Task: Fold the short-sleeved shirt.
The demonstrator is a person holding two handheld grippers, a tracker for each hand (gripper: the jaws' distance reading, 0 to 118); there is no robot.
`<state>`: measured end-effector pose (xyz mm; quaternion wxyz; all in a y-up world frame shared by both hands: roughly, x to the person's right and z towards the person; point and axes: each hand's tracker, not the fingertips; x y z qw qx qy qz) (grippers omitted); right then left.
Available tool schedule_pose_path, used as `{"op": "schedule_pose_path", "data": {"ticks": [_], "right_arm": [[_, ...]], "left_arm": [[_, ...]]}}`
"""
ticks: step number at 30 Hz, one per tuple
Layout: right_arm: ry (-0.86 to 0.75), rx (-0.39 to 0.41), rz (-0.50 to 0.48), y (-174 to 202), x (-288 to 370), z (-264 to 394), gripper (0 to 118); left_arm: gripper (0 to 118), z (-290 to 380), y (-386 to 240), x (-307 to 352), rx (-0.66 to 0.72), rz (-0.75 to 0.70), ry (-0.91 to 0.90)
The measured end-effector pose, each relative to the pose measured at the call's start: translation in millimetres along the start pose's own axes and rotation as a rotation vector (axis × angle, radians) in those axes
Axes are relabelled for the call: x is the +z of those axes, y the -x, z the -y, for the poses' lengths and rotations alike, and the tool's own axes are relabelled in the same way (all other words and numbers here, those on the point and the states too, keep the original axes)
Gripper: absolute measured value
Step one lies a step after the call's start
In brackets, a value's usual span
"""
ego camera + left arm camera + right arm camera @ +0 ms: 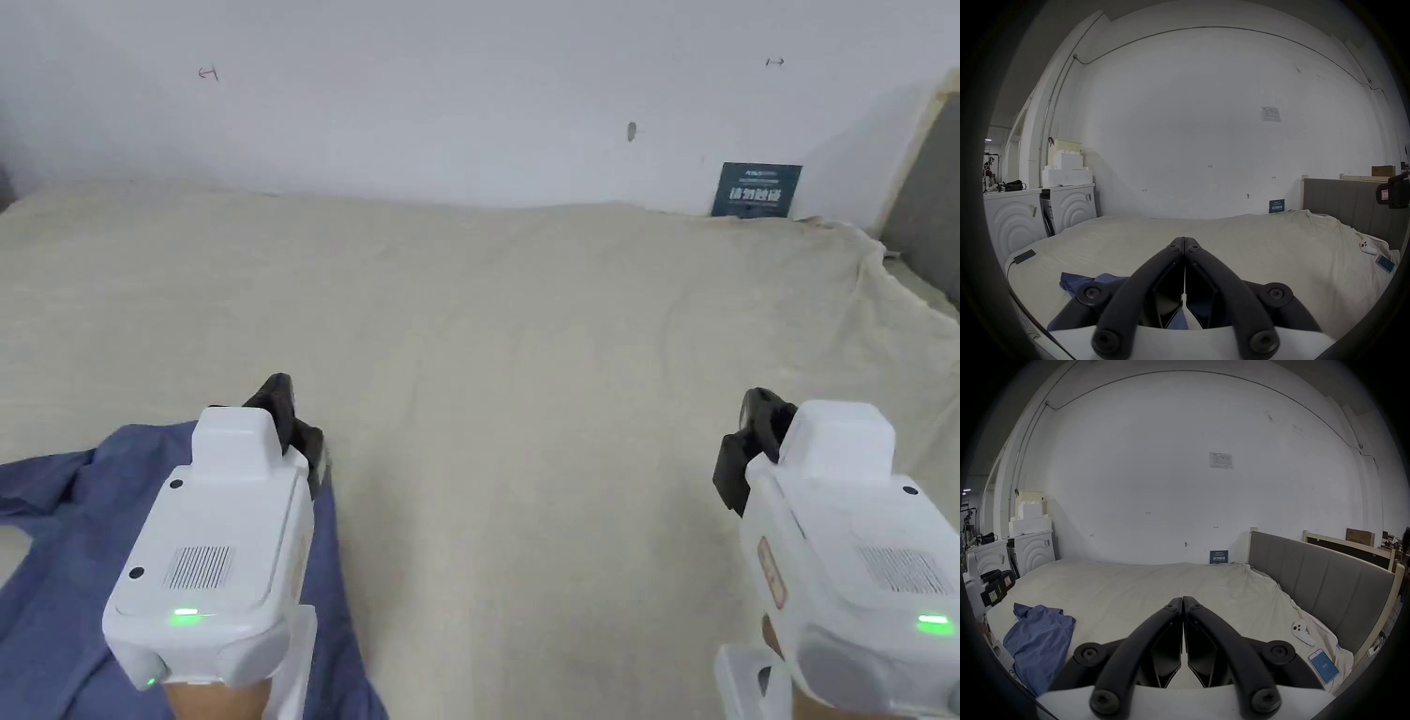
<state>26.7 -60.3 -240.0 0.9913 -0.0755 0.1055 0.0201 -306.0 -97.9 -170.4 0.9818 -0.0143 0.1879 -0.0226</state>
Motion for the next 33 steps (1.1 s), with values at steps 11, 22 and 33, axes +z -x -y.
{"op": "schedule_pose_path", "data": {"ticks": [11, 22, 33], "right_arm": [[-0.027, 0.016, -0.201, 86, -21, -11, 0], [-0.021, 0.045, -0.443, 205, -21, -15, 0], [-0.006, 0.069, -0.554, 256, -13, -13, 0]], "left_arm": [[1, -5, 92, 28, 0.001, -0.212, -0.007], [1, 0, 199, 82, 0.001, -0.458, 0.024], [1, 12, 241, 108, 0.045, -0.504, 0.084]]}}
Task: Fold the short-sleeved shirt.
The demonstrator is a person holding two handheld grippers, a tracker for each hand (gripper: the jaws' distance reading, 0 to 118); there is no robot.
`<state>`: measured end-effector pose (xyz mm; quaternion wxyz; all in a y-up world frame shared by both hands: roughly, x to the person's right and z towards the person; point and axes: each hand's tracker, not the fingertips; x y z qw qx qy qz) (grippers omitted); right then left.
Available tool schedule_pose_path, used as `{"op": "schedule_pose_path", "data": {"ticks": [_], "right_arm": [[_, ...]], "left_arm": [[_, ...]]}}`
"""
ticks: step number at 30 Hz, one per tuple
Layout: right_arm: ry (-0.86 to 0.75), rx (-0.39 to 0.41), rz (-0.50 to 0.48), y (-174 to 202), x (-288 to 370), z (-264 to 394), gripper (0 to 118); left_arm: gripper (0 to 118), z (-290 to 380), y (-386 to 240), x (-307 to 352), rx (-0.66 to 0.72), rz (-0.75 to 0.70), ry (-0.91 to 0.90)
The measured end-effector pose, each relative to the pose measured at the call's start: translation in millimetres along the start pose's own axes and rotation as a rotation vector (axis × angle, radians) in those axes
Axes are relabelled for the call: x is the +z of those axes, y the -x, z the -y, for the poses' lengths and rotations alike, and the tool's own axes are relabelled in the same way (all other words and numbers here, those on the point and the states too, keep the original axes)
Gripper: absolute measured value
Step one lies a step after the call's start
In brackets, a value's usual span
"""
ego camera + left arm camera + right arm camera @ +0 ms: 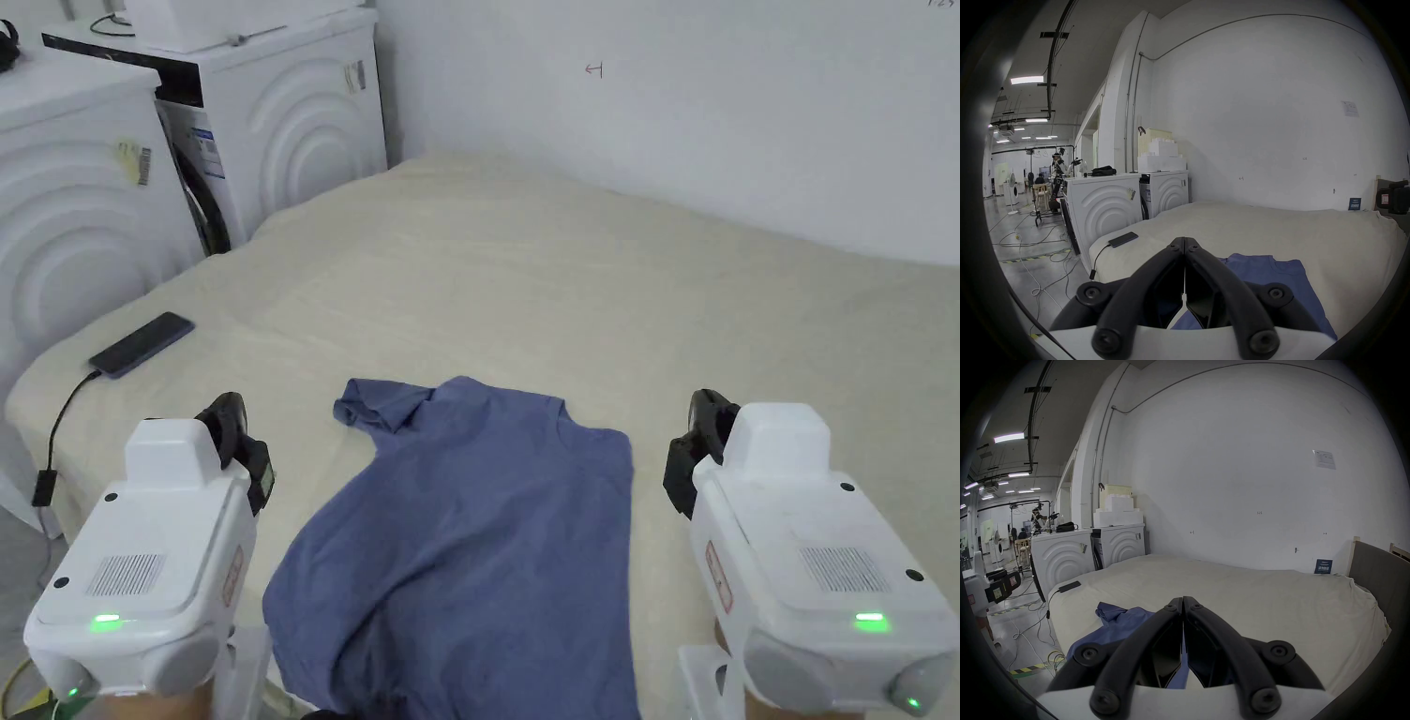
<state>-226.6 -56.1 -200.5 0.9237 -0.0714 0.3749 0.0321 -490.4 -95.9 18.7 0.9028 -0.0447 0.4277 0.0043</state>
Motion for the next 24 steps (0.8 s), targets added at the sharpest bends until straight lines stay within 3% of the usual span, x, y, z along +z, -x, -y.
{"op": "schedule_pose_path", "data": {"ticks": [11, 17, 20, 24], "right_arm": [[-0.003, 0.011, 0.04, -22, 3, -3, 0], [0.003, 0.011, 0.086, -51, 3, 2, 0], [0.009, 0.005, 0.113, -64, 4, 5, 0], [0.023, 0.005, 0.144, -77, 6, 8, 0]], "left_arm": [[1, -1, -31, -30, 0.023, 0.124, 0.093], [10, 8, -73, -76, 0.048, 0.255, 0.371], [36, 25, -95, -103, 0.035, 0.277, 0.508], [89, 54, -123, -131, -0.034, 0.274, 0.645]]}}
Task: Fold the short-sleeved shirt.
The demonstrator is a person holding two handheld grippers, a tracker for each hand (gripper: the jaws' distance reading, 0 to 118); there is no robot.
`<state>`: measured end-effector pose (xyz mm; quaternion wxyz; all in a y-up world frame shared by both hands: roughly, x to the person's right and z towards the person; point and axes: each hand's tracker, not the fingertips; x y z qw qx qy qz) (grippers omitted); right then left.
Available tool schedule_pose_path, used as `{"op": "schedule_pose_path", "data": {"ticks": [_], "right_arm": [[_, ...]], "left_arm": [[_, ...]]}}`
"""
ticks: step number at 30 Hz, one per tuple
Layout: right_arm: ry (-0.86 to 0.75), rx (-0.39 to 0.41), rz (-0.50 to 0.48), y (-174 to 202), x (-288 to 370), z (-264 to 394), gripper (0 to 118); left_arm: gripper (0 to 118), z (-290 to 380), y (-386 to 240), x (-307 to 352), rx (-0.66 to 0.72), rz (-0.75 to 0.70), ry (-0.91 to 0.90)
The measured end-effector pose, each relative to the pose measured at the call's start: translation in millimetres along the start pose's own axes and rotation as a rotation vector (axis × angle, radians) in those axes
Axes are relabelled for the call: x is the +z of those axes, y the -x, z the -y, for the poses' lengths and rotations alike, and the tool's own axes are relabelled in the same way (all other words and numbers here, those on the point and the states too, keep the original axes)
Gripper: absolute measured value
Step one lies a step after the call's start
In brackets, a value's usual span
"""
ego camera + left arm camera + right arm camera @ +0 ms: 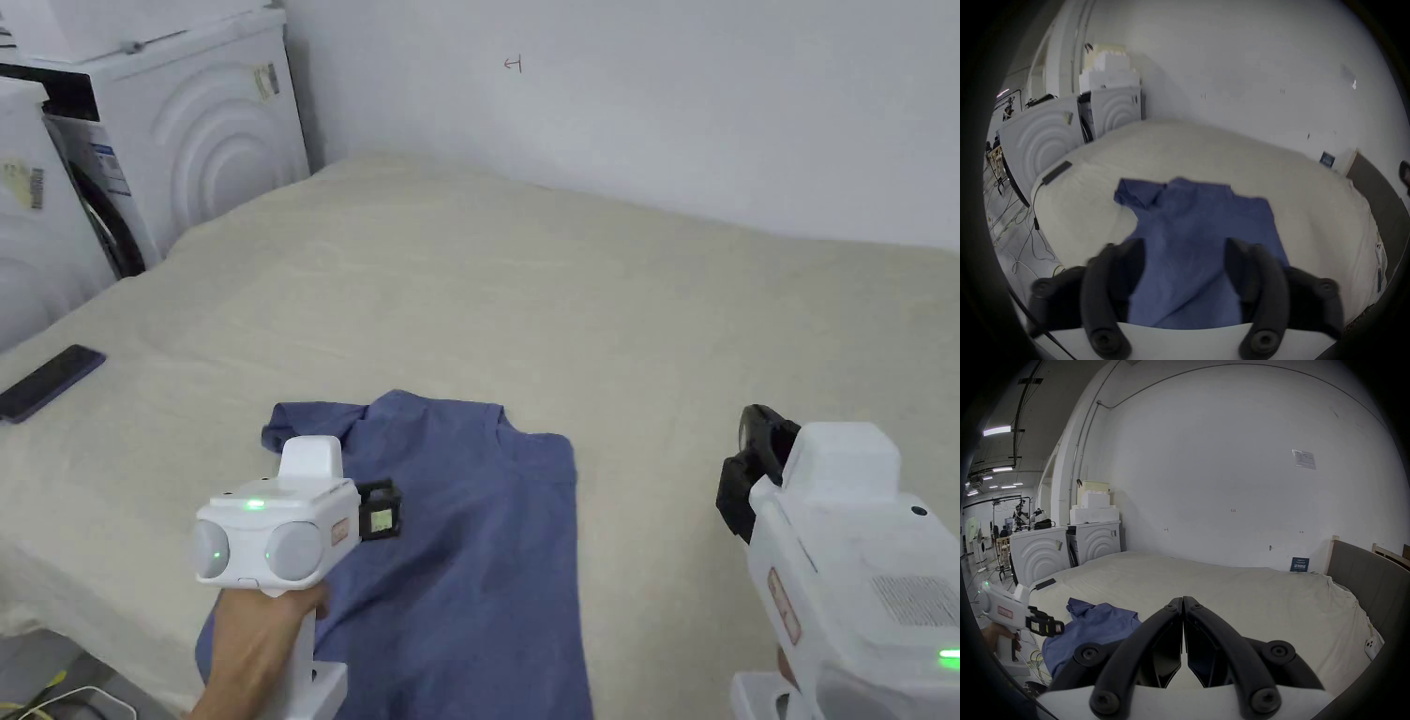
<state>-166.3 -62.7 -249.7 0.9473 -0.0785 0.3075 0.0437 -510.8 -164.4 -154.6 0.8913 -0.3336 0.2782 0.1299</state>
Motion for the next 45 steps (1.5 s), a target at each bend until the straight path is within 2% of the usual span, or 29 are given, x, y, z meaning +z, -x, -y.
{"op": "schedule_pose_path", "data": {"ticks": [1, 3, 8, 12, 14, 15, 17, 18, 20, 21, 22, 24, 25, 29, 33, 35, 37, 42, 45], "right_arm": [[0.005, -0.001, 0.007, -3, -1, 2, 0], [0.014, -0.003, 0.02, -10, -2, 5, 0], [0.042, -0.006, 0.052, -22, -4, 12, 0], [0.063, -0.004, 0.076, -32, -5, 19, 0], [0.078, -0.009, 0.087, -38, -6, 23, 0], [0.083, -0.013, 0.09, -40, -7, 25, 0], [0.091, -0.018, 0.098, -44, -6, 28, 0], [0.094, -0.019, 0.101, -45, -6, 29, 0], [0.097, -0.023, 0.102, -47, -6, 30, 0], [0.097, -0.026, 0.101, -50, -5, 31, 0], [0.098, -0.028, 0.101, -51, -5, 31, 0], [0.093, -0.036, 0.1, -52, -2, 30, 0], [0.09, -0.039, 0.1, -51, 1, 28, 0], [0.072, -0.04, 0.104, -57, 11, 23, 0], [0.056, -0.05, 0.12, -70, 21, 21, 0], [0.048, -0.056, 0.131, -76, 26, 19, 0], [0.039, -0.063, 0.142, -82, 34, 16, 0], [0.01, -0.075, 0.181, -104, 54, 13, 0], [-0.005, -0.082, 0.207, -114, 68, 9, 0]], "left_arm": [[103, 1, -4, -12, -0.013, 0.002, 0.045], [113, 7, -8, -31, -0.01, 0.015, 0.107], [112, 24, -16, -70, 0.004, 0.024, 0.205], [110, 43, -22, -99, -0.07, 0.038, 0.308], [93, 51, -29, -107, -0.108, 0.05, 0.353], [93, 55, -32, -112, -0.11, 0.051, 0.36], [79, 55, -35, -104, -0.117, 0.024, 0.319], [70, 53, -37, -103, -0.119, 0.036, 0.33], [37, 53, -41, -94, -0.136, 0.054, 0.314], [37, 52, -42, -93, -0.153, 0.047, 0.308], [31, 52, -42, -93, -0.172, 0.045, 0.303], [8, 52, -41, -91, -0.182, 0.048, 0.302], [4, 51, -39, -90, -0.174, 0.056, 0.305], [1, 46, -28, -80, -0.065, 0.108, 0.276], [0, 31, -12, -52, 0.139, 0.244, 0.213], [0, 21, -13, -32, 0.19, 0.313, 0.17], [0, 10, -20, -15, 0.193, 0.348, 0.138], [0, -22, -61, 31, 0.083, 0.433, 0.059], [0, -50, -73, 35, 0.052, 0.481, -0.003]]}}
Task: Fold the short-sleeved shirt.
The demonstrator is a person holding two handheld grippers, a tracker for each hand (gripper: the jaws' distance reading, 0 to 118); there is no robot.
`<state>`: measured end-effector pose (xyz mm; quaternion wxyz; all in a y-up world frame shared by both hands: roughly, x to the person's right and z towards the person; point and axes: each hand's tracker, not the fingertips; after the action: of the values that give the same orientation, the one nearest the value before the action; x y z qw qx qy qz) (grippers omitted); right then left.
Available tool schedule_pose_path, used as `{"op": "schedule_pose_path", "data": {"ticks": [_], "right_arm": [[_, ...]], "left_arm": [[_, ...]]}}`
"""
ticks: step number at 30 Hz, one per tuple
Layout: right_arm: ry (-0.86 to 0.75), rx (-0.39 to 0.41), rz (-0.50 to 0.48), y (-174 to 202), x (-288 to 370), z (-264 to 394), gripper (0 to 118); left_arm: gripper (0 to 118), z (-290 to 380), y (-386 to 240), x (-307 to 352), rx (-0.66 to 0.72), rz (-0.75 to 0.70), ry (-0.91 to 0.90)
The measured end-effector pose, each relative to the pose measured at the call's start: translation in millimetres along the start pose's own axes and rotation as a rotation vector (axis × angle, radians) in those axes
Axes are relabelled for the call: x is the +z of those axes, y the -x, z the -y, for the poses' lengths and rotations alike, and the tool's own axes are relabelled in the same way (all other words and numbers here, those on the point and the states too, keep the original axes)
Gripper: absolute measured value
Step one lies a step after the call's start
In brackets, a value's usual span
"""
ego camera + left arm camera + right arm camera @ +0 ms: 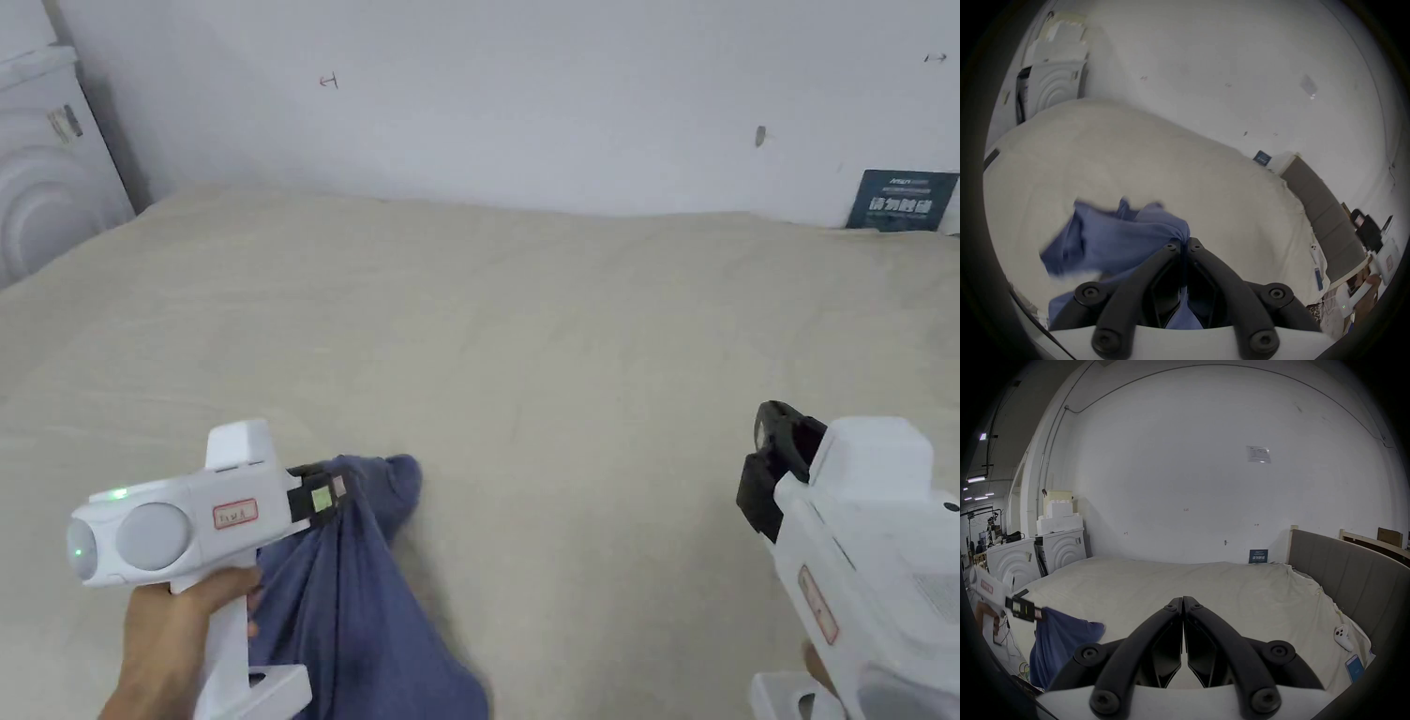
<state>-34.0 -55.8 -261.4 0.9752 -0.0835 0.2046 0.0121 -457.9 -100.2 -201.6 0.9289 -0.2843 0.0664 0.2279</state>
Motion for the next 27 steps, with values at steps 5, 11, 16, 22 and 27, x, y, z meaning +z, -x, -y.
{"op": "schedule_pose_path", "data": {"ticks": [5, 11, 16, 22, 27], "right_arm": [[-0.03, -0.004, 0.062, -28, 20, -6, 0], [-0.062, -0.015, 0.163, -64, 47, -12, 0], [-0.076, -0.012, 0.236, -86, 66, -17, 0], [-0.081, -0.011, 0.299, -112, 80, -16, 0], [-0.076, -0.01, 0.337, -126, 87, -13, 0]], "left_arm": [[0, -48, -78, -2, -0.115, 0.094, -0.059], [0, -78, -151, -20, -0.238, 0.221, -0.093], [0, -76, -221, -37, -0.36, 0.306, -0.074], [0, -56, -282, -64, -0.425, 0.402, -0.036], [0, -19, -309, -87, -0.486, 0.466, 0.045]]}}
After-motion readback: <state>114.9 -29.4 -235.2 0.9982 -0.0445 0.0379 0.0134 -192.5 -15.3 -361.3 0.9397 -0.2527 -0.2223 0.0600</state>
